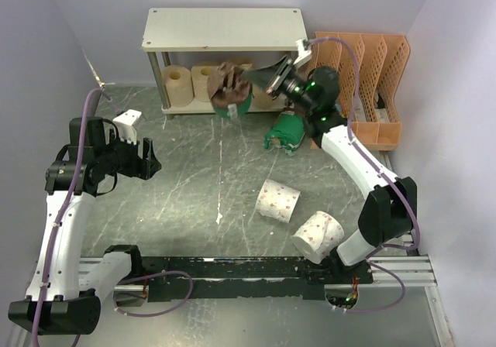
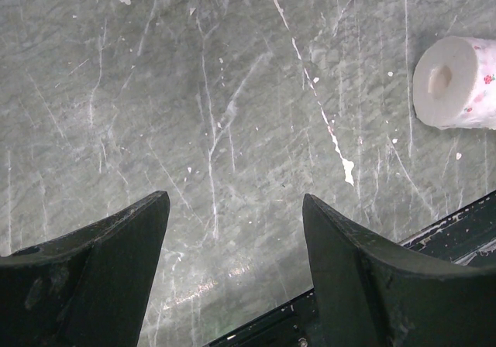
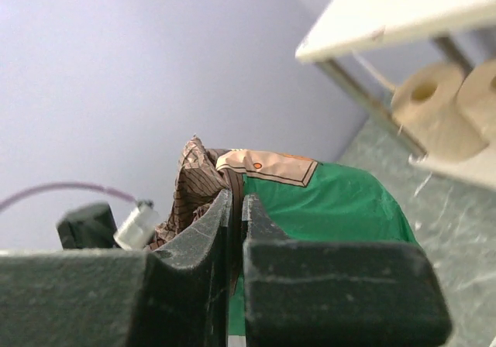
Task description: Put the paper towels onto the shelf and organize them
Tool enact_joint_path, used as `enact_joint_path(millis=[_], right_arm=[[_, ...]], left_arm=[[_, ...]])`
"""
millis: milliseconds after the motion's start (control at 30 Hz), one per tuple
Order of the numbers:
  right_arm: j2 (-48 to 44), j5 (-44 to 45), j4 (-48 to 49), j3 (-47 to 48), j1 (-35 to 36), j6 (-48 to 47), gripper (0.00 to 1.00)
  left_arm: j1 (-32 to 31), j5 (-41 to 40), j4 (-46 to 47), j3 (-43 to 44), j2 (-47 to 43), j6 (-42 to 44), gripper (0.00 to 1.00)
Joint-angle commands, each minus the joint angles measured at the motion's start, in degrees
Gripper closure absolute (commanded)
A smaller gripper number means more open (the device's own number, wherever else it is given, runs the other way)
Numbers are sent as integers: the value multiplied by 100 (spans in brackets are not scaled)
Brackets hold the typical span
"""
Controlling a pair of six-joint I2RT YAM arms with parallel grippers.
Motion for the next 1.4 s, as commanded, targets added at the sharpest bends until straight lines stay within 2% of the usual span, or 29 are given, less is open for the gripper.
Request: enact_joint_path(millis=[0,133,333,600,767,867,1067,1100,1233,1367], right_arm=[[174,-174,-282,944,-500,428,100],[669,-240,-386,1934,-894,772,100],[1610,-270,365,3005,-1455,1898,100],[3049,325,35,5049,-1875,2423,100],[3828,910,-605,6433,-2025,2444,100],[3963,1171,-937,6508,-2075,2423,100],[3445,1623,-1342,5599,-2101,1905,100],[3400,1635,-1340,5519,-2110,1887,98],[3353,1666,-1306,5496,-2133,1830,60],[3379,1759,-1266,5674,-2142,1780,31]], left_arm=[[71,-45,126,-19,4,-35,20],[72,-47,123,-20,18,-35,20],[69,-78,132,-25,21,-53,20],[113,-68,131,-19,81,-44,20],[151,-54,122,-19,124,-37,20],[160,-53,126,-19,134,-42,20],[161,-31,126,-19,136,-39,20],[159,-34,126,-19,147,-35,20],[157,3,126,-19,158,-18,20],[156,-3,126,-19,159,-20,20]])
